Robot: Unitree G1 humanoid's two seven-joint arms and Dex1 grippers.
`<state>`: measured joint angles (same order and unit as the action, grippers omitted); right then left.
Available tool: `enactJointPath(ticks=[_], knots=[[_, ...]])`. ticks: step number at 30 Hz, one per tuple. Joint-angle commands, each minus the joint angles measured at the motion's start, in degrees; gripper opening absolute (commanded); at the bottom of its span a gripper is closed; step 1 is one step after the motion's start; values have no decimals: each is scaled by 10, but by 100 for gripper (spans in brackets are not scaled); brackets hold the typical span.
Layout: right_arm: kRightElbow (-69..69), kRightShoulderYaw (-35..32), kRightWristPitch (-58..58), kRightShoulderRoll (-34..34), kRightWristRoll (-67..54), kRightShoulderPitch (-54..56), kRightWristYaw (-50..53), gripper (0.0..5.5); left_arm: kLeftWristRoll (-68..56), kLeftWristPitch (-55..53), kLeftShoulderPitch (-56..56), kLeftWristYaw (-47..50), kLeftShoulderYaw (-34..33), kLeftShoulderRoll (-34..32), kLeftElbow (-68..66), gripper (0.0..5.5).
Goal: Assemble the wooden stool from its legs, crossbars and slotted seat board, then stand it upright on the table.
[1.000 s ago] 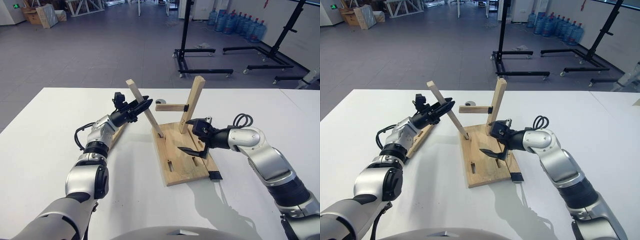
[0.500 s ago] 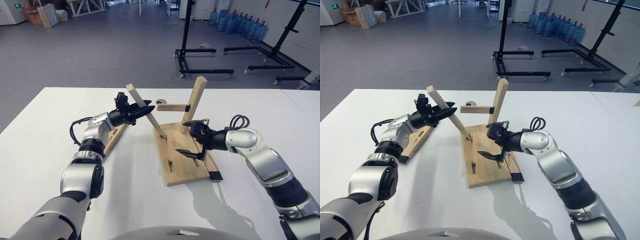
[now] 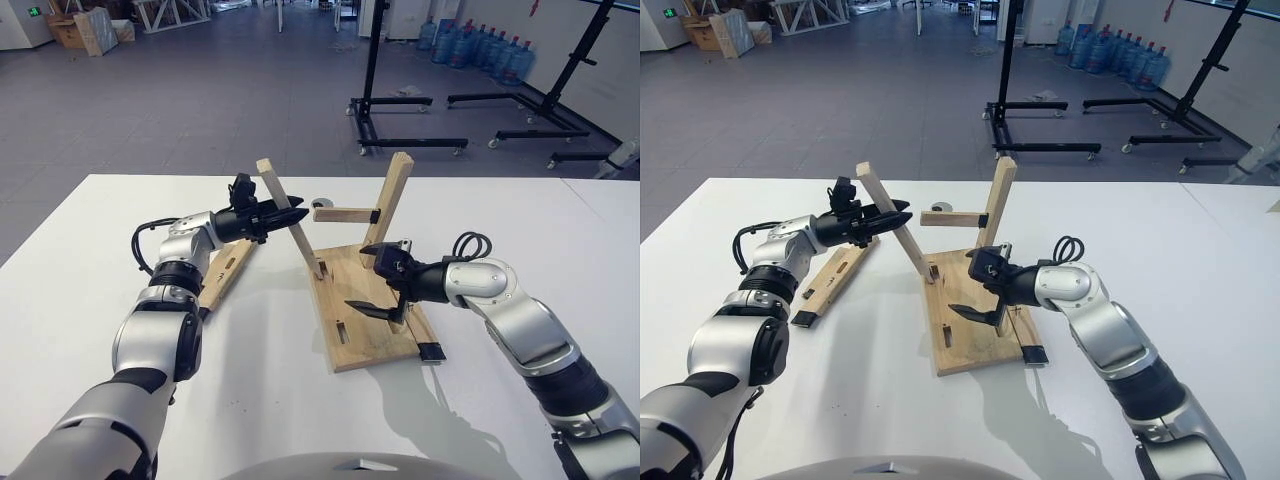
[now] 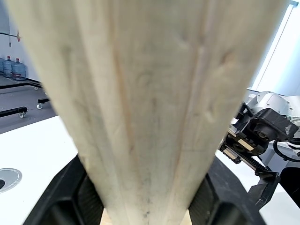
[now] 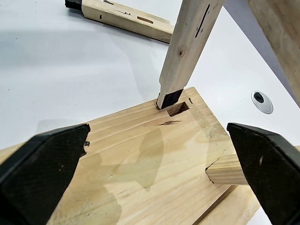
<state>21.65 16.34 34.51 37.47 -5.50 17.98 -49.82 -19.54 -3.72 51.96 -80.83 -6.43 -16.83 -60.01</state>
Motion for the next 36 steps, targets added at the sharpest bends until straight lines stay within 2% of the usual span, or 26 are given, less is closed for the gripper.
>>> enactJointPath(ticks=[1,11,16,36], knots=[[4,4,1,0,1,5,3,540,13,15,25,2,-4,-8,-27,202],[8,6,5,-4,0,4,5,540,15,64,44,31,-24,10,-50,202],[6,10,5,-4,-1,8,0,540,10,55,36,26,-31,13,-55,202],[12,14,10,-4,-4,4,0,540,41,51,-4,8,-6,21,-41,202]])
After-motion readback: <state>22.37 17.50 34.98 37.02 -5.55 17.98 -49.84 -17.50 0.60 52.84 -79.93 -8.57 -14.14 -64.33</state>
